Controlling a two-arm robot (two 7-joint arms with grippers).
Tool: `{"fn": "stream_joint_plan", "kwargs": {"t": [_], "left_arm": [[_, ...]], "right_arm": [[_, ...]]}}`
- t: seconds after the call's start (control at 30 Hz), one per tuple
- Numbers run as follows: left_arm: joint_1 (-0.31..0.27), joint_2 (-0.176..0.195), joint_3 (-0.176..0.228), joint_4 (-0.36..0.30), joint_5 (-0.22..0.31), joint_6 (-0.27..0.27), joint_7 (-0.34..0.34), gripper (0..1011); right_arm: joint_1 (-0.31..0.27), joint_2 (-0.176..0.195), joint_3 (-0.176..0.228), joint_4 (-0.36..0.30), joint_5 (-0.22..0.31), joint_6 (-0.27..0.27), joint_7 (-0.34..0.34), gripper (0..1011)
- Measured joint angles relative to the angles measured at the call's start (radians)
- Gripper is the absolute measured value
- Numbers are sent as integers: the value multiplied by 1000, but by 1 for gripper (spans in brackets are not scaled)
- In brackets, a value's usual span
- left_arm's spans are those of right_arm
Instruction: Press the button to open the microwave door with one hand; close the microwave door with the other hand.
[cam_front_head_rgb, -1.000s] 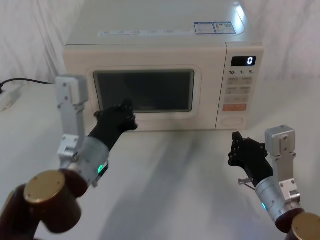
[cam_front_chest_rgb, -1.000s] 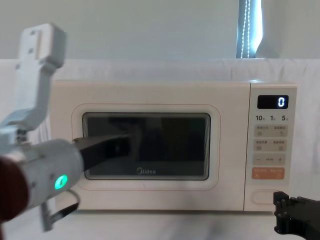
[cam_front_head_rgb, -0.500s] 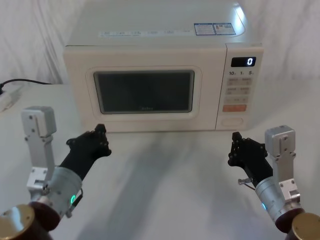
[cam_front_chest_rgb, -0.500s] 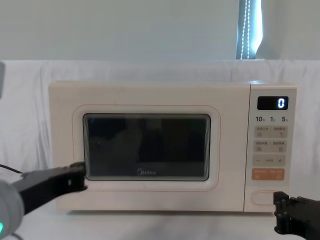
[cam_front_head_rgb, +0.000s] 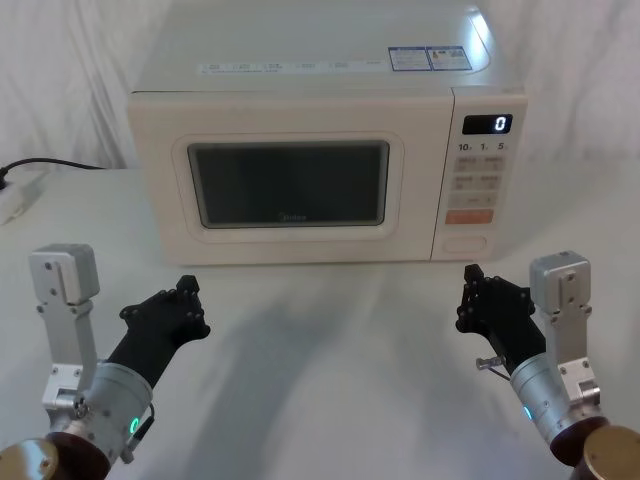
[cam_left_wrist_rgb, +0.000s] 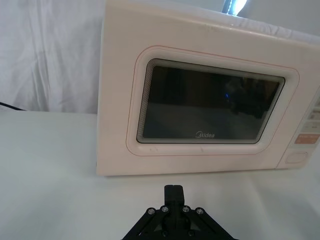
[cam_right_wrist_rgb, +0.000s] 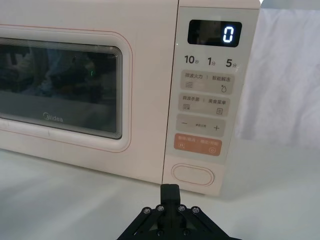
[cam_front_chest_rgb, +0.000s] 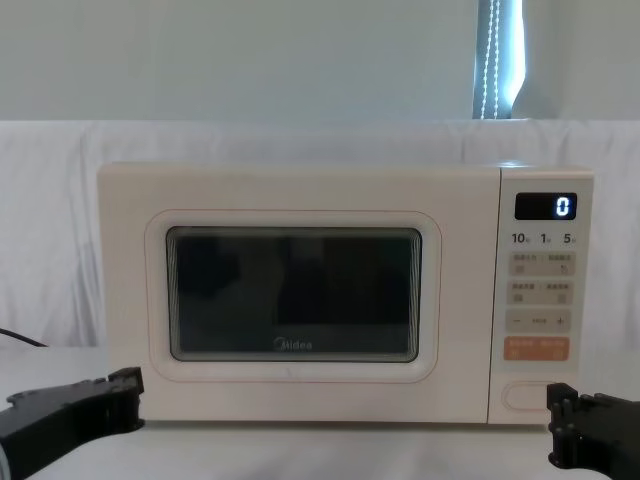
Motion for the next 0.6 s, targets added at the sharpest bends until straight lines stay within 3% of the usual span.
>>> {"fn": "stream_joint_plan", "kwargs": {"t": [0.6], "left_arm": [[1,0,0,0,0,0,0,0]], "right_arm": [[0,0,0,0,0,0,0,0]]}}
